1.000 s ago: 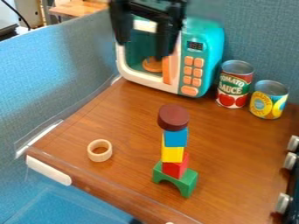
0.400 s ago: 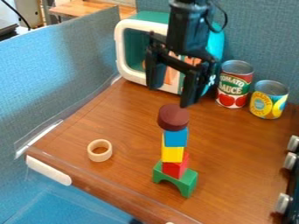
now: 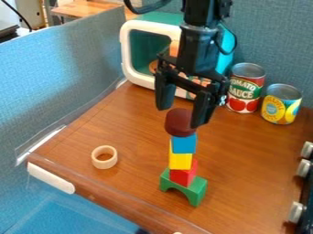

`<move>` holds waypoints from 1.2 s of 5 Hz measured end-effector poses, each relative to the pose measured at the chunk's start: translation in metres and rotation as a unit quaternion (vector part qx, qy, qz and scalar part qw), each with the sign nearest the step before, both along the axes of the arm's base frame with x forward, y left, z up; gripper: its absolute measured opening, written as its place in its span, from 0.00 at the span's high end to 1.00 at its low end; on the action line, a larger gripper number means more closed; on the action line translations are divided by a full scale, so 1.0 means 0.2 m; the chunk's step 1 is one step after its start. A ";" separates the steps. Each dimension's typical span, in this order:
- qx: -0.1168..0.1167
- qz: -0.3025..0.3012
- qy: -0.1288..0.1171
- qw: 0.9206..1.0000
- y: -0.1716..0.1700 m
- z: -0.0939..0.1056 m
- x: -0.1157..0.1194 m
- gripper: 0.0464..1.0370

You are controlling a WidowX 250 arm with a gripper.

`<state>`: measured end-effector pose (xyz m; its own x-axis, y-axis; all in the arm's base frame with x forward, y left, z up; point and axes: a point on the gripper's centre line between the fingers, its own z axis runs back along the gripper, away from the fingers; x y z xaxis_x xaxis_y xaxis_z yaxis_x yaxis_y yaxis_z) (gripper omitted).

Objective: Remove the brown cylender the tower and put it in the middle of the table

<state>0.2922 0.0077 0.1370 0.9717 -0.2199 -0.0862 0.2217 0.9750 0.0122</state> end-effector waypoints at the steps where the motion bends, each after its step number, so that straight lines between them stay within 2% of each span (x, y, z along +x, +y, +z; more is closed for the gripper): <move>1: -0.004 0.006 -0.001 1.000 -0.01 -0.01 0.00 0.04; 2: -0.005 0.008 0.000 1.000 -0.02 -0.02 0.00 0.08; 3: -0.005 0.010 0.002 1.000 -0.02 -0.04 -0.01 0.22; 4: -0.007 0.012 -0.003 1.000 -0.02 -0.04 0.00 0.27; 6: -0.024 0.016 -0.001 1.000 -0.01 -0.03 -0.01 0.27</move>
